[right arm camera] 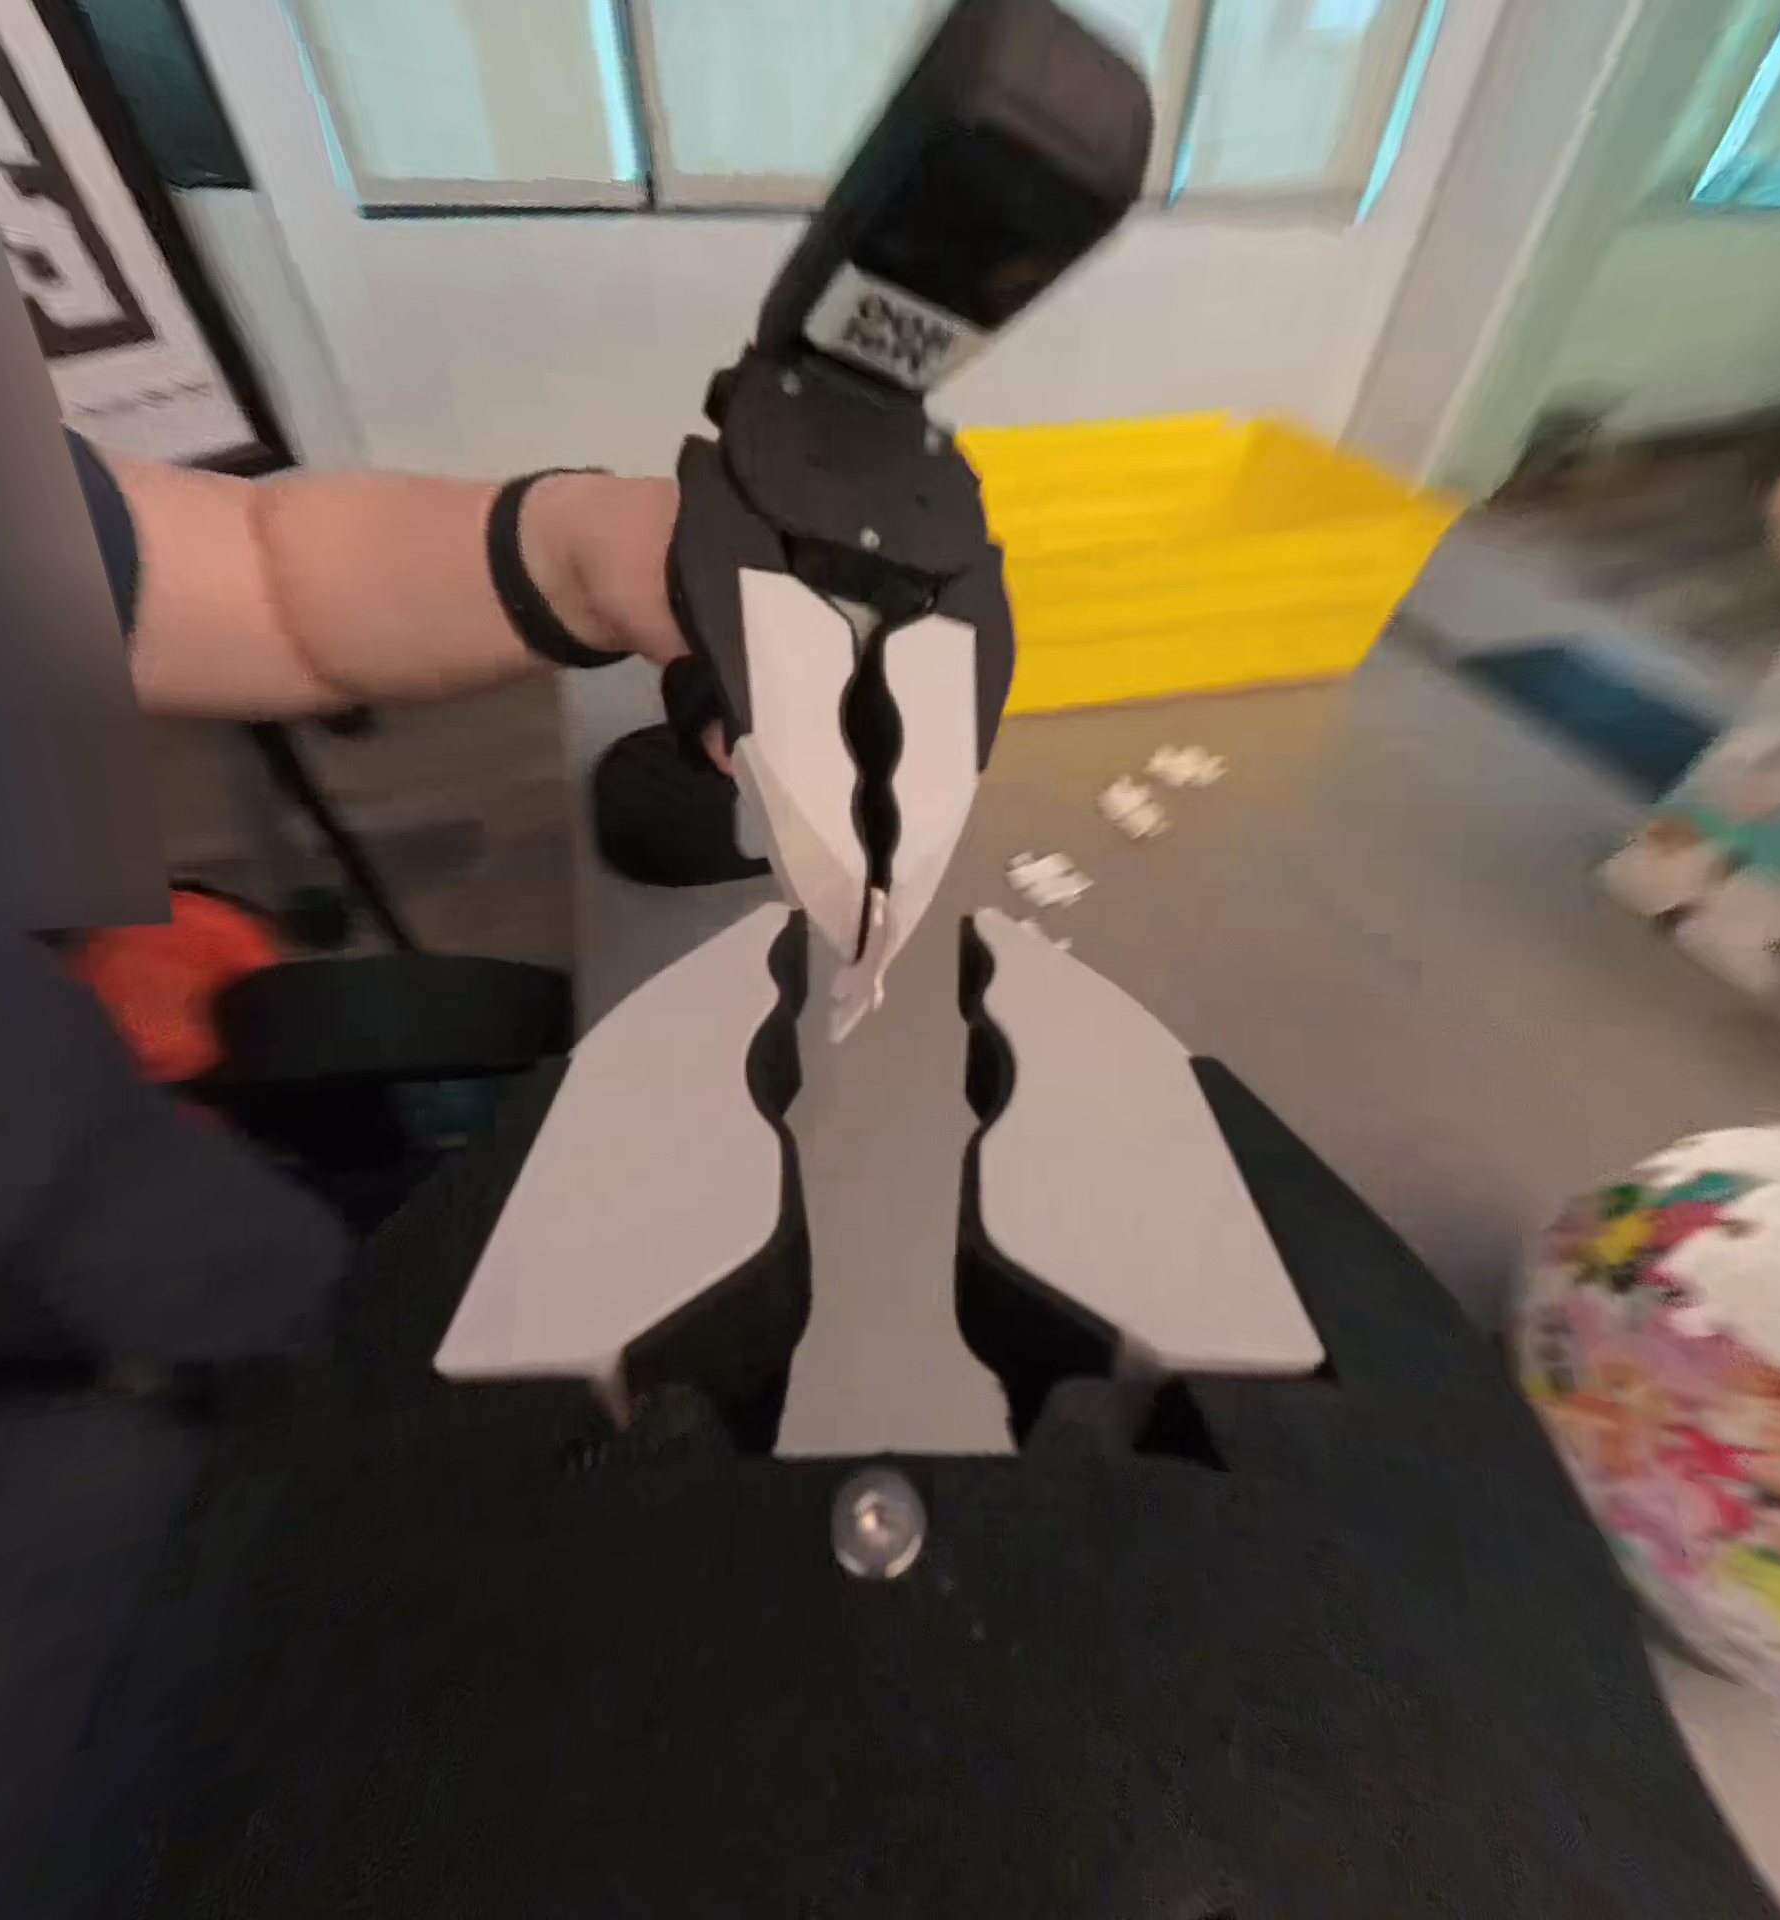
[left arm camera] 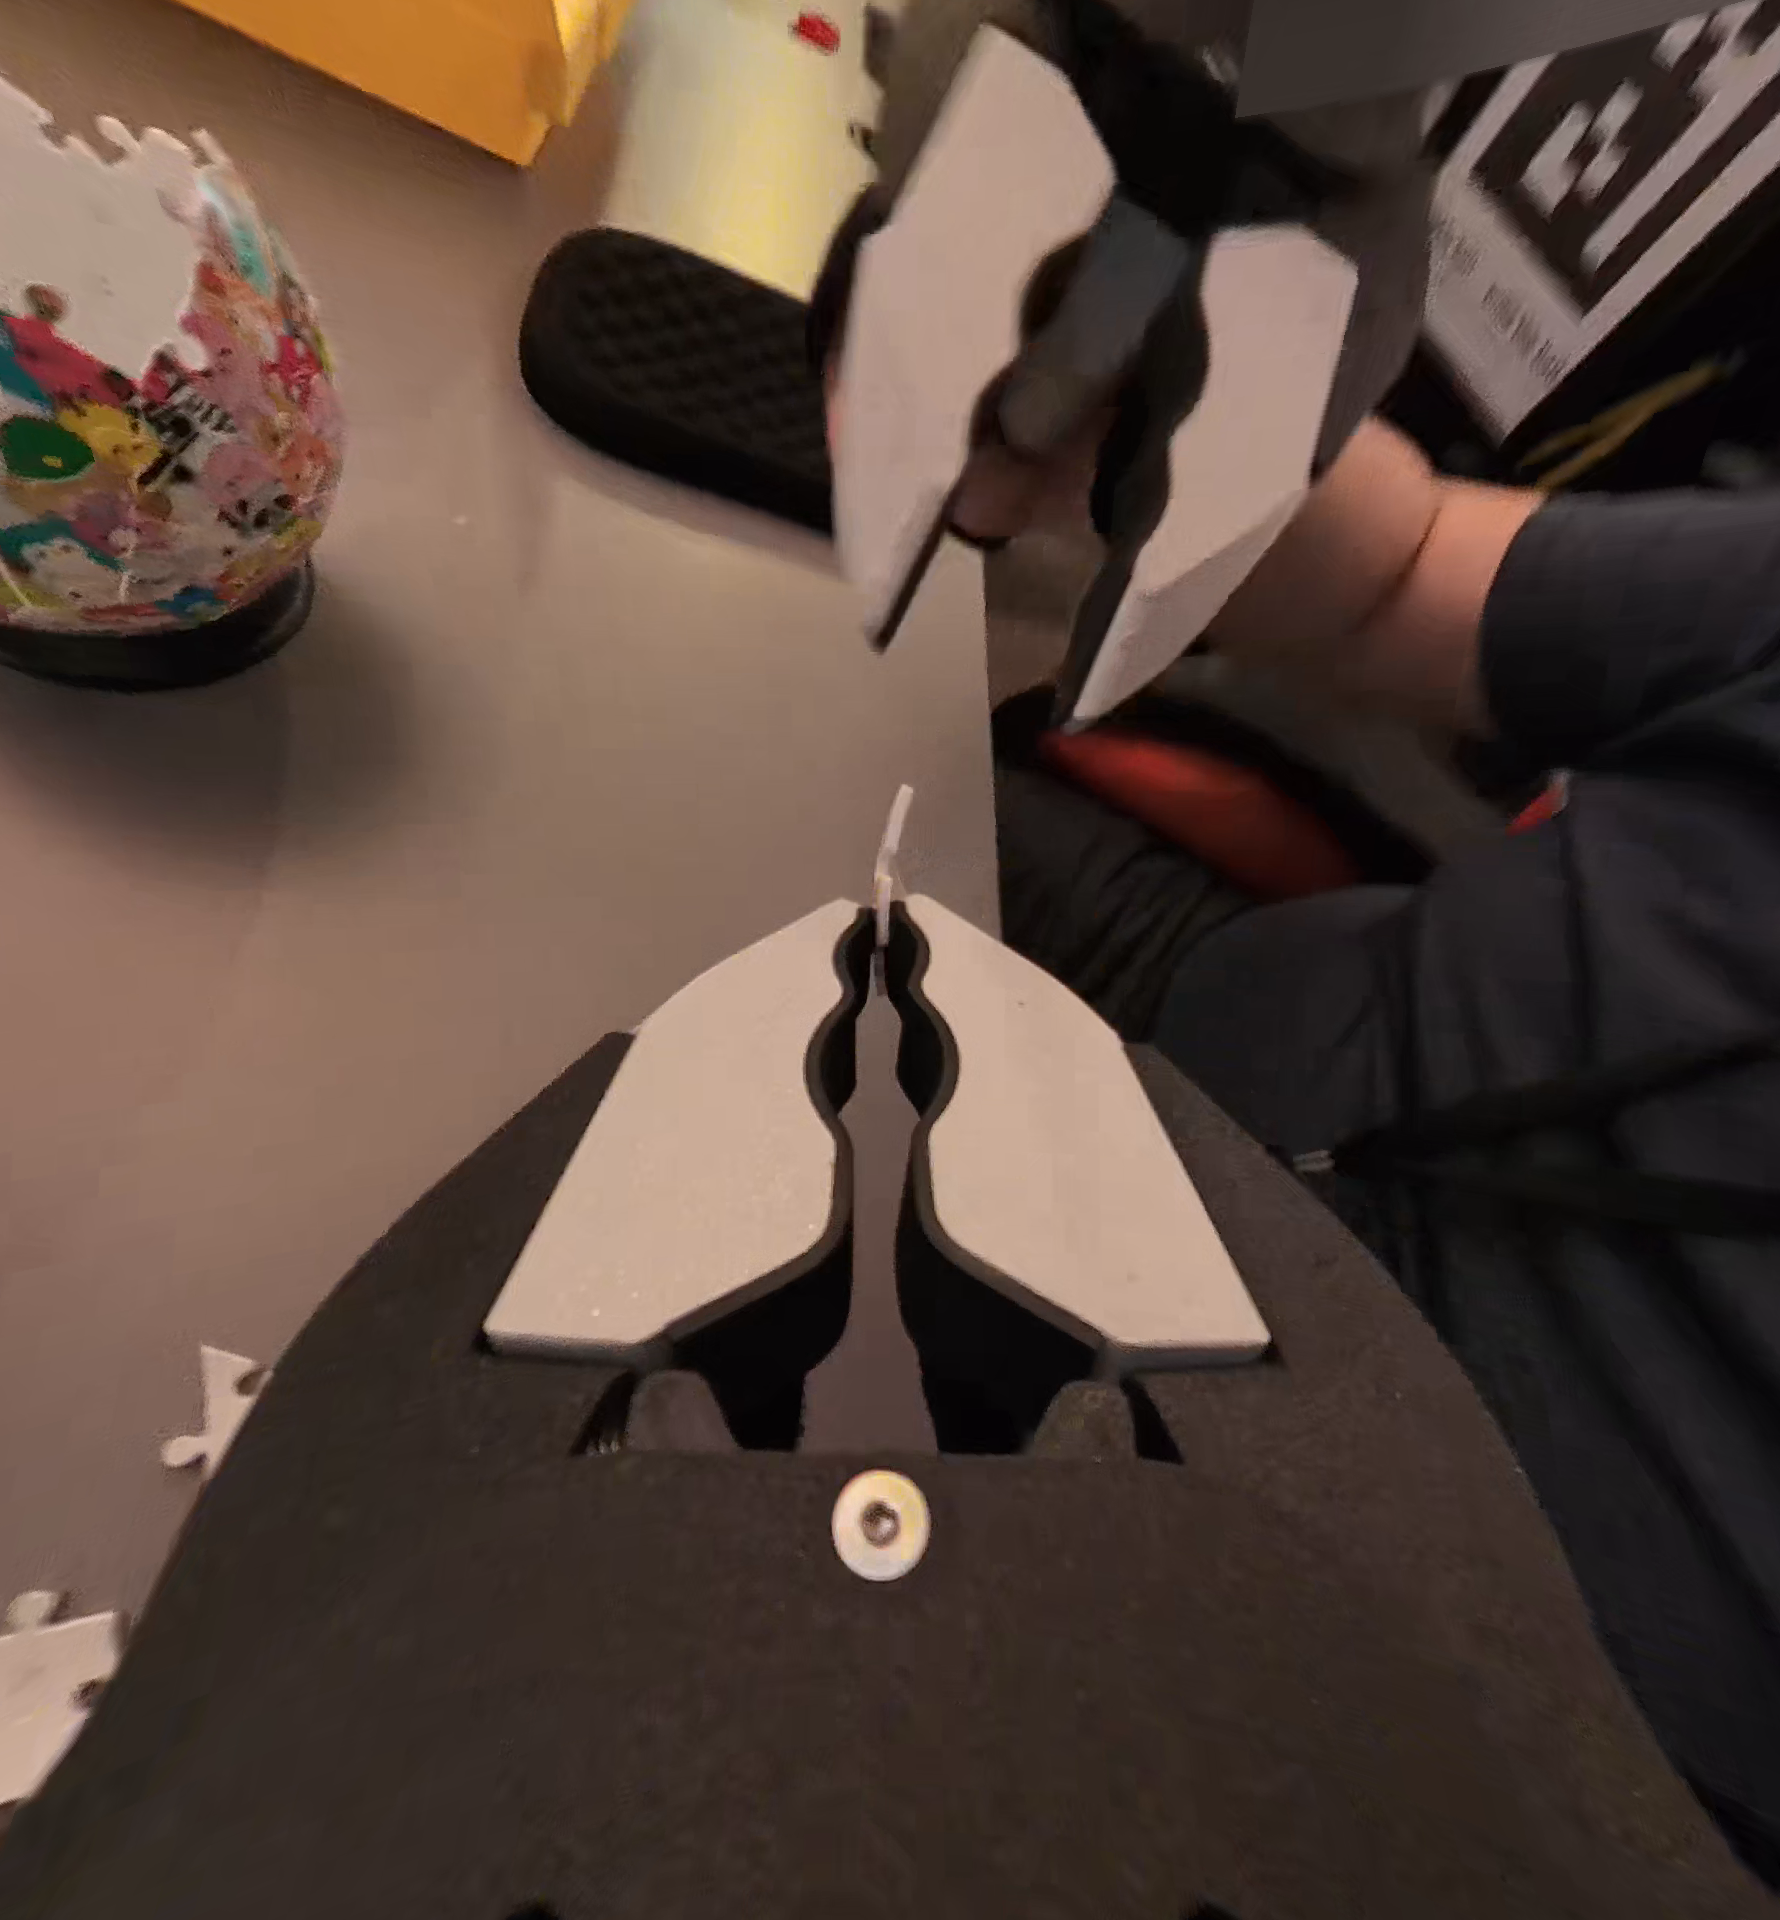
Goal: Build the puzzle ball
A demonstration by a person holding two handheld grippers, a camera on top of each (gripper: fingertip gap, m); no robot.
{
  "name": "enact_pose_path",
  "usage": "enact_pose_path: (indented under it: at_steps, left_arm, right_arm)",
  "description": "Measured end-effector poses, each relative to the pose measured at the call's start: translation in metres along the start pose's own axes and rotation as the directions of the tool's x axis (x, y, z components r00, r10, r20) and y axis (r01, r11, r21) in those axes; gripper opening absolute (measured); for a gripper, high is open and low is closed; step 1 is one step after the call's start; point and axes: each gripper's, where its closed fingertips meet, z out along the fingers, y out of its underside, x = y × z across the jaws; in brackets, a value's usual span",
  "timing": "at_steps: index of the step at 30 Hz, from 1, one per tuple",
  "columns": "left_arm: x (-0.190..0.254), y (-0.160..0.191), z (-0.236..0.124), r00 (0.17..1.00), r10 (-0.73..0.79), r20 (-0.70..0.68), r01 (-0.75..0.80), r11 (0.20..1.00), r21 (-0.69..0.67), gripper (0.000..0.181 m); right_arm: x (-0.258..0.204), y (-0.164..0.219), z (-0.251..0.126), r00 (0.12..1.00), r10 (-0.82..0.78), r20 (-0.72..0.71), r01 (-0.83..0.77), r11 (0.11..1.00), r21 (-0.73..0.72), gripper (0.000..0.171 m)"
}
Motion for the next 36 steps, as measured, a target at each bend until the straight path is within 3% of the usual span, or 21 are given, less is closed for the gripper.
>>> enact_pose_path:
  at_steps: [3, 6, 8, 11, 13, 23, 32, 36]
  left_arm:
    - [0.005, 0.000, 0.010, 0.997, 0.075, 0.020, -0.073, 0.993, -0.094, 0.002]
    - [0.006, -0.001, 0.018, 0.995, 0.101, 0.008, -0.099, 0.986, -0.133, 0.002]
    - [0.006, -0.001, 0.021, 0.993, 0.117, -0.003, -0.117, 0.984, -0.133, 0.003]
    - [0.008, -0.013, 0.017, 0.995, 0.095, -0.028, -0.096, 0.995, -0.034, 0.005]
    - [0.003, -0.014, 0.014, 0.996, 0.088, -0.002, -0.088, 0.996, 0.008, 0.018]
    - [0.005, -0.029, 0.037, 0.988, -0.055, -0.143, 0.076, 0.986, 0.148, 0.006]
    - [0.004, -0.028, 0.057, 0.984, -0.062, -0.170, 0.072, 0.996, 0.054, 0.002]
    - [0.007, -0.034, 0.059, 0.983, -0.052, -0.177, 0.056, 0.998, 0.017, 0.002]
  right_arm:
    - [-0.004, 0.009, 0.006, 0.975, 0.177, 0.135, -0.157, 0.977, -0.148, 0.025]
    - [-0.004, 0.024, 0.011, 0.975, 0.172, 0.144, -0.131, 0.958, -0.257, 0.003]
    - [-0.003, 0.029, 0.009, 0.973, 0.176, 0.147, -0.130, 0.952, -0.276, 0.003]
    - [0.003, 0.021, 0.002, 0.963, 0.236, 0.134, -0.206, 0.957, -0.206, 0.003]
    - [0.011, 0.019, -0.004, 0.963, 0.255, 0.089, -0.239, 0.958, -0.160, 0.003]
    - [0.023, 0.017, -0.021, 0.960, 0.275, 0.054, -0.270, 0.959, -0.082, 0.003]
    - [0.020, 0.031, -0.035, 0.954, 0.288, 0.080, -0.283, 0.957, -0.069, 0.004]
    - [0.021, 0.040, -0.041, 0.968, 0.247, 0.038, -0.241, 0.964, -0.115, 0.013]
